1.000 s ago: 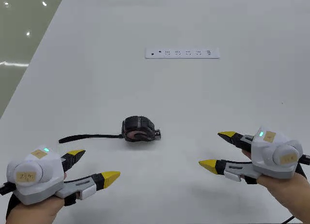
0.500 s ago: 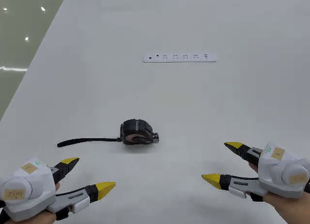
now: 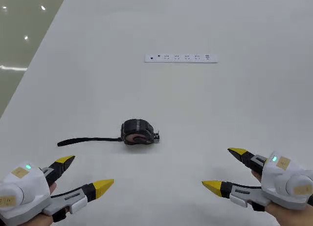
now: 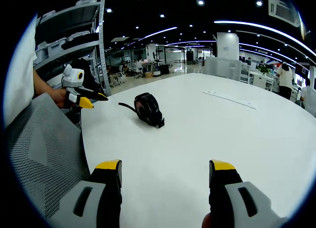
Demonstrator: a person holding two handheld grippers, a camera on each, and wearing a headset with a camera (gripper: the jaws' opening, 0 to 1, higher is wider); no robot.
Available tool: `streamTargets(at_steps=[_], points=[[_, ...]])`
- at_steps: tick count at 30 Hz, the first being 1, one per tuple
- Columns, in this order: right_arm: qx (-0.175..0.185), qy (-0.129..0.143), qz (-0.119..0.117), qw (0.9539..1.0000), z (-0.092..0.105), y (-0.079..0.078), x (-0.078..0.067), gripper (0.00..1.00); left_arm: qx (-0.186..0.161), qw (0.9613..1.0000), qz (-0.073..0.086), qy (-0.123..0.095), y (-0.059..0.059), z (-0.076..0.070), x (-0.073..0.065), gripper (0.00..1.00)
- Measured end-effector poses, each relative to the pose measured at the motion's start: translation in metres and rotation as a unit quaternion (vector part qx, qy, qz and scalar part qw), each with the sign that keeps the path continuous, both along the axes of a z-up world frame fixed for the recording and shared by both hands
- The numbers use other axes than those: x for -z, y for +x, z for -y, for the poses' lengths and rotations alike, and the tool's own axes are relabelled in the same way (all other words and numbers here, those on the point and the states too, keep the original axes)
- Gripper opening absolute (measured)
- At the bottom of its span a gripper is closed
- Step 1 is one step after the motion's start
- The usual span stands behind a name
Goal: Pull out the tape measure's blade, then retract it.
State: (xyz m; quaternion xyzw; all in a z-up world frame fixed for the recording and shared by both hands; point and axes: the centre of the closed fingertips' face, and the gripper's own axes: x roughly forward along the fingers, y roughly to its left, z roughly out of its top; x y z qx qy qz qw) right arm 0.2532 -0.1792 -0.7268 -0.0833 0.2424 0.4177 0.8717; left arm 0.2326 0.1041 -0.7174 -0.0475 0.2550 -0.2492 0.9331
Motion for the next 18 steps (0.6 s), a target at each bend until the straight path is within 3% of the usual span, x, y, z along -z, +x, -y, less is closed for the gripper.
streamTargets(at_steps=[18], points=[[0.007, 0.009, -0.007, 0.9999, 0.0016, -0.0022, -0.0011, 0.69, -0.006, 1.0, 0.005, -0.005, 0.0012, -0.0011, -0.0031, 0.79]])
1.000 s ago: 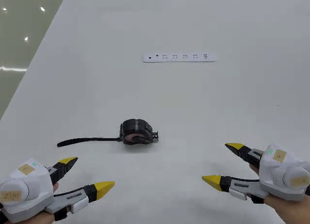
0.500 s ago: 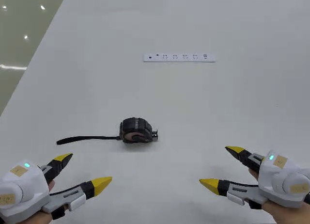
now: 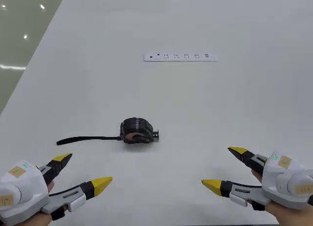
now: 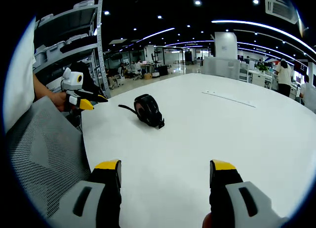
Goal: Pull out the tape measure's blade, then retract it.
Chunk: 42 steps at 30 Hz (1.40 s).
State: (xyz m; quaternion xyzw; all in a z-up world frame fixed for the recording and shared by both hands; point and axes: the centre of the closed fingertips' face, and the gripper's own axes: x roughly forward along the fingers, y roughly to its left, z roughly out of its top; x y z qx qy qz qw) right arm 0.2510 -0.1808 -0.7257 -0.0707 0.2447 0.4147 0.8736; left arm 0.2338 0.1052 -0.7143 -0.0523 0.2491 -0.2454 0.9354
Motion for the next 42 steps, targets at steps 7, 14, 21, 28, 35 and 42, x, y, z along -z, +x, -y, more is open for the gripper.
streamTargets(at_steps=[7, 14, 21, 28, 35, 42], points=[[-0.003, -0.005, -0.003, 1.0, -0.001, -0.003, 0.003, 0.71, 0.0, 1.0, 0.001, 0.002, 0.0, 0.0, 0.0, 0.79], [-0.004, -0.006, -0.004, 1.0, -0.003, -0.003, 0.004, 0.71, 0.0, 1.0, 0.0, 0.001, 0.0, 0.001, 0.0, 0.79], [-0.011, -0.011, -0.004, 0.9999, -0.005, -0.005, 0.007, 0.71, 0.0, 1.0, 0.0, 0.002, 0.0, 0.001, 0.0, 0.79], [-0.014, -0.014, -0.006, 0.9998, -0.006, -0.007, 0.008, 0.71, 0.001, 1.0, 0.0, 0.0, -0.001, 0.002, -0.001, 0.79], [-0.014, -0.014, -0.007, 0.9998, -0.006, -0.008, 0.009, 0.71, 0.002, 1.0, -0.001, 0.001, -0.001, 0.002, -0.001, 0.78], [-0.014, -0.016, -0.011, 0.9997, -0.007, -0.008, 0.011, 0.73, 0.002, 1.0, -0.001, 0.004, -0.001, 0.001, 0.0, 0.78]])
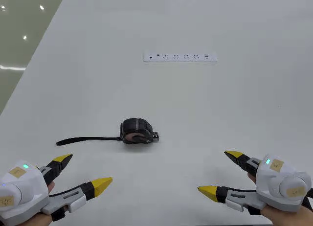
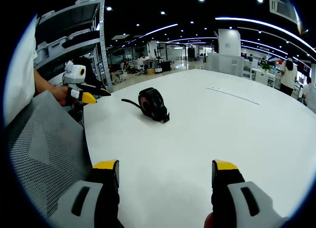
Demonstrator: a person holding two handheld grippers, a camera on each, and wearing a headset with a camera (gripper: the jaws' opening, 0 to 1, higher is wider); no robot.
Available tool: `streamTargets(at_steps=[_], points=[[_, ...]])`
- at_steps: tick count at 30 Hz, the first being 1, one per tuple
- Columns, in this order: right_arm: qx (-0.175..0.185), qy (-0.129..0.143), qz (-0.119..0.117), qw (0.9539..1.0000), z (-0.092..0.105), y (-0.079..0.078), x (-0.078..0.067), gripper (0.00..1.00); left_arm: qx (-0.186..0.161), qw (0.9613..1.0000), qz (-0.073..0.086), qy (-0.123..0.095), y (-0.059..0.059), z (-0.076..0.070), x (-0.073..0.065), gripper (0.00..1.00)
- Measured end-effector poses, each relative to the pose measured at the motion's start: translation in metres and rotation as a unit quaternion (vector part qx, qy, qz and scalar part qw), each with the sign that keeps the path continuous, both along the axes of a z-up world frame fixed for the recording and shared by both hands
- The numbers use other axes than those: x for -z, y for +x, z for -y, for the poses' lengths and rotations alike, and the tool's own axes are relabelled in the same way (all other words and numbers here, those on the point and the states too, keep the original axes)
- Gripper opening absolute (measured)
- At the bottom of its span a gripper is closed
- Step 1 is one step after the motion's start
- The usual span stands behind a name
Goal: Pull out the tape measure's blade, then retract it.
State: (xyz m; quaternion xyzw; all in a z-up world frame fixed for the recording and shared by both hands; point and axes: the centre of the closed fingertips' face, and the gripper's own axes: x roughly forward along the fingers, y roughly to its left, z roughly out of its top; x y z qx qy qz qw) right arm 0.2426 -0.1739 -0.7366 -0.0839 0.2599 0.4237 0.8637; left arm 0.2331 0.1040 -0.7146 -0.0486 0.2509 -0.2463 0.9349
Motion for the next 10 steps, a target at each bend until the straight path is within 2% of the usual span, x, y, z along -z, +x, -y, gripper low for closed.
streamTargets(at_steps=[10], points=[[-0.001, 0.001, -0.001, 1.0, -0.0012, -0.0006, -0.0004, 0.74, 0.001, 1.0, 0.0, -0.001, 0.0, 0.0, 0.0002, 0.78]])
